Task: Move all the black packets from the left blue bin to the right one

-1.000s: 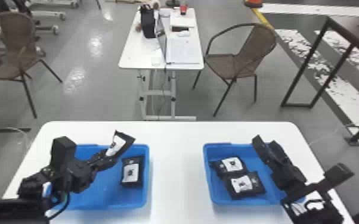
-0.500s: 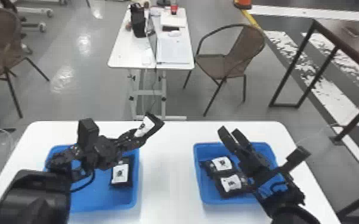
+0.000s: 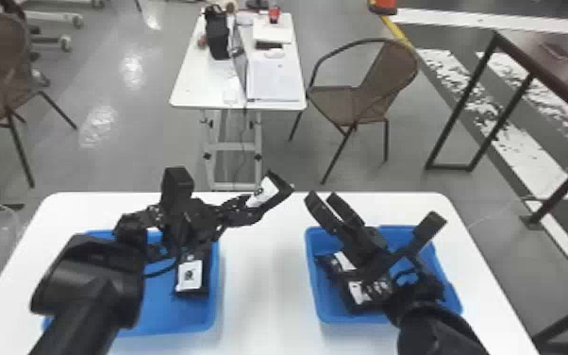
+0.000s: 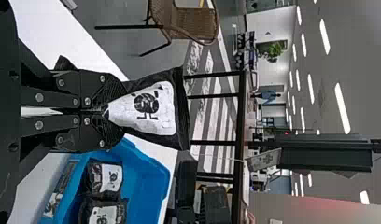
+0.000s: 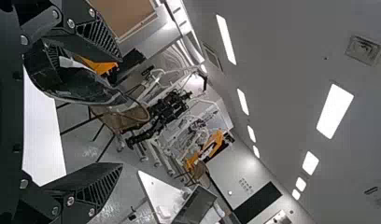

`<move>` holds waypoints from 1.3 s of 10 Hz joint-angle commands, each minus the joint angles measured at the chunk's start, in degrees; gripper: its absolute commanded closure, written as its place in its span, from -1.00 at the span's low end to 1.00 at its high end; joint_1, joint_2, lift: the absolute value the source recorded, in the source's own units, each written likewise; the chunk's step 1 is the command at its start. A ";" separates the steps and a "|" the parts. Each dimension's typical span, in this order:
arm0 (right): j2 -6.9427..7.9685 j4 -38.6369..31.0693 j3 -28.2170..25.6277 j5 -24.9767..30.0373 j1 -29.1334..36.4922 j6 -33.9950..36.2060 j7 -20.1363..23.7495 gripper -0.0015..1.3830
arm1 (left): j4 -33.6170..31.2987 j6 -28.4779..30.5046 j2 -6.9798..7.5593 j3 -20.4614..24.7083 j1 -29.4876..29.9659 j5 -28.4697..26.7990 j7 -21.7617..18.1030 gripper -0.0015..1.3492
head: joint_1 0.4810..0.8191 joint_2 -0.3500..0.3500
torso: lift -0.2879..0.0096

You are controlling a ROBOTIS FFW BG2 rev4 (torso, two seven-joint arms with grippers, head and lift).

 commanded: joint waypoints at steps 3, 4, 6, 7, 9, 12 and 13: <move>0.23 3.57 3.68 1.21 -4.56 -0.02 -0.09 -0.64 | 2.79 0.13 -0.70 -2.50 -2.65 0.96 -0.92 0.80 | 0.27 -0.28 | 0.94; 0.31 4.36 4.12 2.09 -5.35 0.07 -0.09 -0.64 | 3.06 0.22 -0.70 -3.38 -2.91 1.67 -0.92 0.80 | 0.27 -0.27 | 0.94; 0.84 6.38 4.38 3.32 -6.67 0.24 -0.70 -0.64 | 3.32 0.39 -0.70 -4.52 -2.91 2.72 -0.92 0.80 | 0.27 -0.26 | 0.94; 0.84 6.82 4.38 3.76 -6.93 1.12 -2.20 -0.56 | 3.41 0.48 -0.70 -4.96 -3.00 2.98 -0.92 0.80 | 0.27 -0.26 | 0.94; 0.84 7.26 4.38 3.94 -7.19 1.47 -3.07 0.62 | 3.41 0.66 -0.70 -5.23 -3.00 3.25 -0.92 0.80 | 0.27 -0.27 | 0.94; 0.84 6.56 4.29 3.06 -6.40 1.12 -3.69 0.61 | 3.41 -0.22 -0.70 -4.35 -2.38 3.78 0.13 0.71 | 0.27 -0.28 | 0.94; 0.75 6.29 4.21 2.36 -6.05 0.95 -3.69 0.60 | 3.32 -0.31 -0.70 -3.38 -1.51 4.30 1.27 0.19 | 0.27 -0.27 | 0.94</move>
